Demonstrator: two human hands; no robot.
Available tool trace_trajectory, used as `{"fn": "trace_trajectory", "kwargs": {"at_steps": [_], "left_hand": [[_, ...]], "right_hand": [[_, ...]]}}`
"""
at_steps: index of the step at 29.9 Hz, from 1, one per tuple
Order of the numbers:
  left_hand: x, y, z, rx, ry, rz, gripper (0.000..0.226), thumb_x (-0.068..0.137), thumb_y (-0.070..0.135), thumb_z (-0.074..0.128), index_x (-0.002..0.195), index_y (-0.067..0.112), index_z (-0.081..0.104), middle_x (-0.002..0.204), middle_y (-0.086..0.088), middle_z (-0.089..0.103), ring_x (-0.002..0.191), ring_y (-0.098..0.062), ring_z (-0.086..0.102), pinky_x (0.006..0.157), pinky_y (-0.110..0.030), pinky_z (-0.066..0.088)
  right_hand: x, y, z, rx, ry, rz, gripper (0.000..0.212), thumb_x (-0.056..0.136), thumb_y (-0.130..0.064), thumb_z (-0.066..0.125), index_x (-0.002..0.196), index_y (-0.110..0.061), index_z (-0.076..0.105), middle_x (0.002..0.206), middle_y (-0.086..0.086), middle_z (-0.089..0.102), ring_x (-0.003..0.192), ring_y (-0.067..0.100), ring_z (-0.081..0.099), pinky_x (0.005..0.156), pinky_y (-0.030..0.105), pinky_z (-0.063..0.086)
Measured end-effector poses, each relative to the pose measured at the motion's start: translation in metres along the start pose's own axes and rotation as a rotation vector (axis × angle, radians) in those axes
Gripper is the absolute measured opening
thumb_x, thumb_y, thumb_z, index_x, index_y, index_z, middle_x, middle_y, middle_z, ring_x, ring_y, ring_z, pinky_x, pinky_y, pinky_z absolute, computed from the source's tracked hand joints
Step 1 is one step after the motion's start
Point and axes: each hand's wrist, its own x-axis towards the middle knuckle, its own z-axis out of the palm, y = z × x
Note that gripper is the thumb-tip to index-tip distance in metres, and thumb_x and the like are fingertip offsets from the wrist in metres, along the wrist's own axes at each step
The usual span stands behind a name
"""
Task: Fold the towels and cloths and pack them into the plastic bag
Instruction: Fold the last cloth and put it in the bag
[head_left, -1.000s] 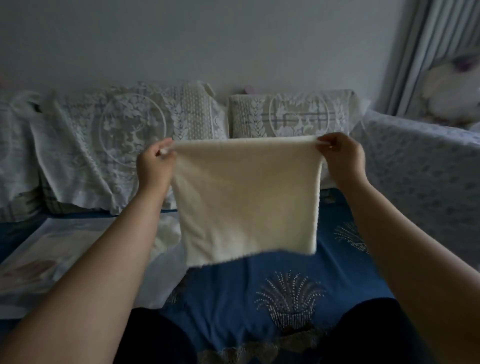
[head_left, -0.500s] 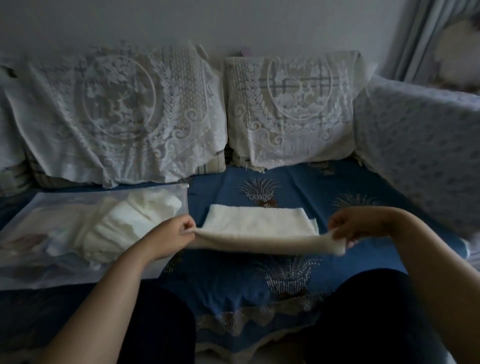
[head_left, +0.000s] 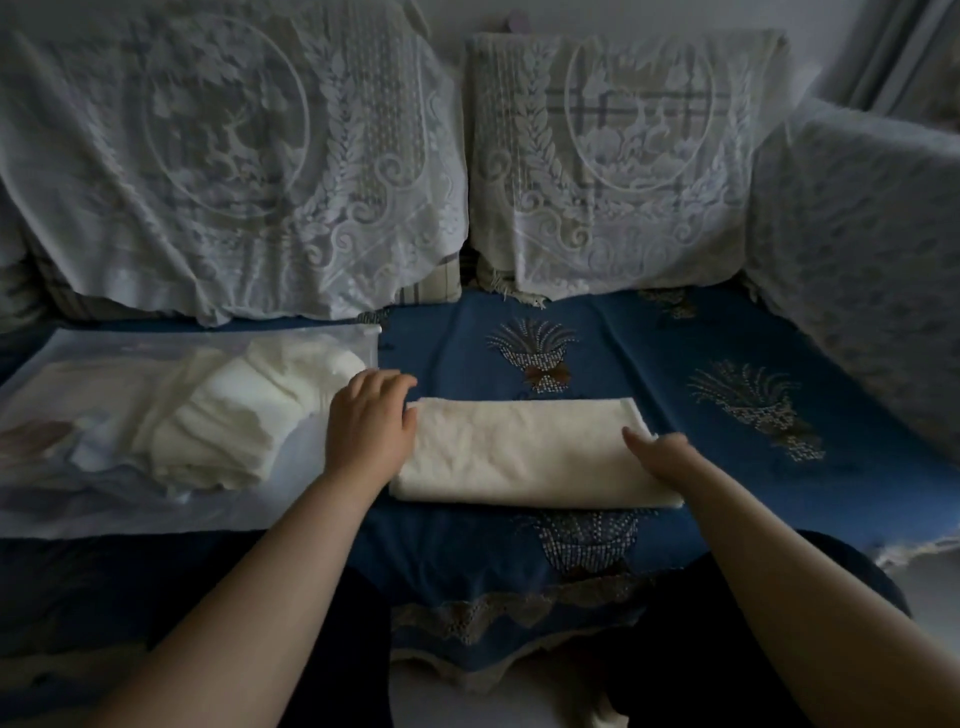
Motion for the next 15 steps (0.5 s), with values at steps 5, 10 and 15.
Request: {"fn": "trace_trajectory", "kwargs": {"at_steps": [5,10,15], "left_hand": [[-0.007,-0.017,-0.005,0.254,-0.171,-0.185,0.035,0.091,0.032,0.053,0.126,0.027,0.050,0.159,-0.008,0.000,0.145,-0.033,-0.005,0.115,-0.052,0.004],[-0.017,-0.036,-0.017,0.228,-0.260,-0.296,0.043,0.085,0.012,0.055,0.126,0.024,0.050,0.158,-0.007,-0.007,0.135,-0.031,0.018,0.101,-0.038,0.032],[-0.019,-0.050,-0.025,0.016,-0.132,-0.292,0.064,0.087,-0.002,0.045,0.146,0.014,0.024,0.154,-0.003,0.013,0.125,-0.030,0.039,0.092,-0.038,0.043]], "right_hand": [[-0.004,-0.005,0.012,0.266,-0.093,-0.018,0.082,0.081,-0.037,0.071,0.140,0.005,0.032,0.140,0.021,0.044,0.123,0.038,0.047,0.088,0.039,0.040],[-0.043,-0.053,0.015,0.312,0.053,-0.213,0.063,0.084,-0.028,0.067,0.133,0.003,0.041,0.127,0.023,0.054,0.114,0.037,0.052,0.089,0.041,0.044],[-0.106,-0.114,0.058,0.259,-0.323,-0.639,0.058,0.088,-0.038,0.061,0.135,-0.008,0.043,0.120,0.011,0.061,0.097,0.017,0.058,0.082,0.028,0.045]]}}
